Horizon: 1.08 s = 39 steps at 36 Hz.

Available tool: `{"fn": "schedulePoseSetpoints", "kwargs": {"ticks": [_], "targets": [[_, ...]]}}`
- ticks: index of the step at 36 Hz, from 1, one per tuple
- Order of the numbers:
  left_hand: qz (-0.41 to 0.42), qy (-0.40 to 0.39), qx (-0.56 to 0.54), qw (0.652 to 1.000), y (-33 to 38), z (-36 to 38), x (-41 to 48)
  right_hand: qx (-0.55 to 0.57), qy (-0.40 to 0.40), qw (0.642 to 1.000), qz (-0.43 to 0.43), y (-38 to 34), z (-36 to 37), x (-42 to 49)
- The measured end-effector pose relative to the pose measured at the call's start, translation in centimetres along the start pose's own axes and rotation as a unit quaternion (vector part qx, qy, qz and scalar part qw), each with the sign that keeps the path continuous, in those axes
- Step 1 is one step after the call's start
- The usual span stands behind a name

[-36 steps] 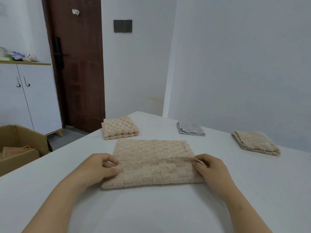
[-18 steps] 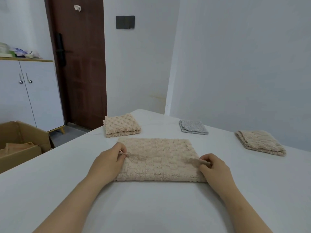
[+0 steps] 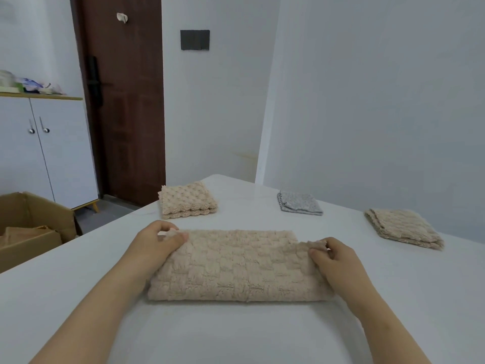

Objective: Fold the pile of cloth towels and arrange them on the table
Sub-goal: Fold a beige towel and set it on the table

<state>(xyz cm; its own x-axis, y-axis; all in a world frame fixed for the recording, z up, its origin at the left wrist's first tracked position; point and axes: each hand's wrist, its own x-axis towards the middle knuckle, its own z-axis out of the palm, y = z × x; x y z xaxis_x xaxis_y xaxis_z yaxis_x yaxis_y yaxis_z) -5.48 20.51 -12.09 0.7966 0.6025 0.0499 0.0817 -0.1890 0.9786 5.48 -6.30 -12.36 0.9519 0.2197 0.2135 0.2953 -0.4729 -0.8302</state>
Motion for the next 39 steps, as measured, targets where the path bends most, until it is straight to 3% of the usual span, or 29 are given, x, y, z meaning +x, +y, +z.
{"fn": "schedulePoseSetpoints", "kwargs": {"ticks": [2,4,7,11,15,19,23,26,29,32,35,39], "targets": [[-0.008,0.003,0.011,1.000,-0.3,0.1,0.1,-0.021,-0.008,1.000,-0.003,0.0,0.5,-0.1],[0.022,0.000,0.093,0.995,-1.0,0.1,0.3,-0.041,-0.022,0.999,0.003,0.1,0.7,-0.4],[0.067,-0.020,0.234,0.970,-1.5,-0.1,0.3,-0.058,-0.038,0.998,0.010,0.0,0.5,-0.4],[0.064,-0.059,0.305,0.948,-1.3,-0.7,0.4,-0.082,-0.107,0.990,0.043,-0.3,-0.4,-0.4],[0.039,-0.103,0.309,0.945,-1.1,-1.3,0.3,-0.057,-0.188,0.975,0.099,-0.5,-1.3,-0.5],[0.040,-0.090,0.212,0.972,-0.6,-1.0,0.0,-0.021,-0.215,0.969,0.121,-1.0,-2.1,-0.7],[-0.042,-0.053,-0.011,0.998,-0.4,-0.7,0.2,0.025,-0.152,0.983,0.098,-1.1,-2.4,-0.4],[-0.108,-0.074,-0.169,0.977,-0.6,-0.5,0.5,0.058,-0.086,0.992,0.069,-1.2,-2.2,0.0],[-0.089,-0.052,-0.223,0.969,-1.2,0.0,1.0,0.089,-0.037,0.994,0.047,-1.1,-1.5,0.7],[-0.027,0.007,-0.169,0.985,-2.1,0.9,1.7,0.087,0.011,0.996,0.036,-0.3,-0.5,1.3],[0.033,0.045,-0.046,0.997,-2.9,1.4,2.3,0.037,0.053,0.998,0.028,0.7,0.7,1.7],[0.066,0.061,0.113,0.989,-2.8,2.0,3.0,-0.023,0.065,0.997,0.026,1.6,1.7,1.7]]}}
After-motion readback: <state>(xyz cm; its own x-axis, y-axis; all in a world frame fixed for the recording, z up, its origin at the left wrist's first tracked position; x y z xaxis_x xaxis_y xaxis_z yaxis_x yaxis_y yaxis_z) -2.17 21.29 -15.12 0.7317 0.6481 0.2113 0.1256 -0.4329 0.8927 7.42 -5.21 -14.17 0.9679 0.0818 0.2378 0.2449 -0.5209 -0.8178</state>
